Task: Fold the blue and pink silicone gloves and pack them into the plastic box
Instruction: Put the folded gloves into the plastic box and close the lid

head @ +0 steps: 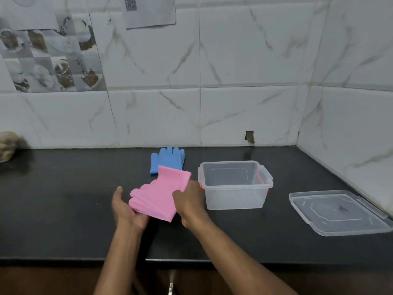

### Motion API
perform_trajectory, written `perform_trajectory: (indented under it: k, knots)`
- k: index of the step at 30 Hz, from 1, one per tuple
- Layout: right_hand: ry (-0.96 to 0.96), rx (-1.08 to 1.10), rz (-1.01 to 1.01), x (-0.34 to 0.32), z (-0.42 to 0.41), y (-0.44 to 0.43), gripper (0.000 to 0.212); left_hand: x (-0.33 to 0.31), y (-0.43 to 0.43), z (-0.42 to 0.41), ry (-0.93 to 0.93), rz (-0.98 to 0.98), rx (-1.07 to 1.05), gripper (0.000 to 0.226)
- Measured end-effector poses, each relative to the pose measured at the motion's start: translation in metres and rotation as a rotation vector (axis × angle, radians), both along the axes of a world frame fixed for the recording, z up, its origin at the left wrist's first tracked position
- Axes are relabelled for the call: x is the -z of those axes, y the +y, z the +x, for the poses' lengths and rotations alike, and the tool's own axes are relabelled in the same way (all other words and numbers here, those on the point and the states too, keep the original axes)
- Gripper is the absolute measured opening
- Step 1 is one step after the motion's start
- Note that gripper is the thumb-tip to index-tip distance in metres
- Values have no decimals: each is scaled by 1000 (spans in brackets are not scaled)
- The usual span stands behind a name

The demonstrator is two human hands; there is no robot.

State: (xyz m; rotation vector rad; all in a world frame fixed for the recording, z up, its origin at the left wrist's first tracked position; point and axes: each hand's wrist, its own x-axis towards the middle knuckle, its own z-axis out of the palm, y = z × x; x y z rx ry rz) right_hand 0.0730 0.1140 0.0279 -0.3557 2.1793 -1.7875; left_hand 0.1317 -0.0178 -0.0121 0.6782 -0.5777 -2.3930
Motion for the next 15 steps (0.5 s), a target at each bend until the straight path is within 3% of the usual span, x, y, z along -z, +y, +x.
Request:
perform_trajectory:
  k: [4,9,15]
  knots:
    - [19,-115,-143,-47,-17,26,34,-24,-13,0,66,56,149,63]
    - [-227,-183,-272,-107,-73,85,34,-83,5,-31,93,-172,409,43]
    - [-285,-160,-44,-114,-133,137,35,-132,61,-92,-302,-578,563,13]
